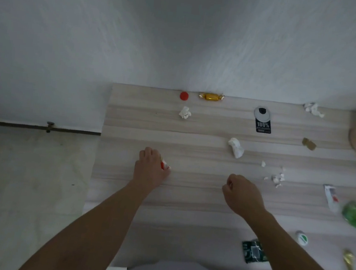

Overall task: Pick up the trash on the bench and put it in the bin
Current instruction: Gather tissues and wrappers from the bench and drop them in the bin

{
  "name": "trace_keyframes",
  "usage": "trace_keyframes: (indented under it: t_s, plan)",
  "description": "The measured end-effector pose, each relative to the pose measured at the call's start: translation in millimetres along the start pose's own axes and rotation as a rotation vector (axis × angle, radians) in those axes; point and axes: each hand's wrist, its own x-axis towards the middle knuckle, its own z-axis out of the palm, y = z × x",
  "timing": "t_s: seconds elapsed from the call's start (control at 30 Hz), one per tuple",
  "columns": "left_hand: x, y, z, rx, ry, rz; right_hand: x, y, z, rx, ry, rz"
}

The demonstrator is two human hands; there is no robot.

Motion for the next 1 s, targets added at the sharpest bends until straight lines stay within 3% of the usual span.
trace_keyframes:
  t_s: [0.4,1.0]
  plan:
    - [5.7,1.1,3.1,-0.093,-0.163,0.123,24.8,9.4,-1.0,0.018,-0.068,-0.046]
    - [23.6,38.1,-18.1,-0.195,-0.100,0.158,74.7,27.1,-19.0,0.167,0.005,-0.089]
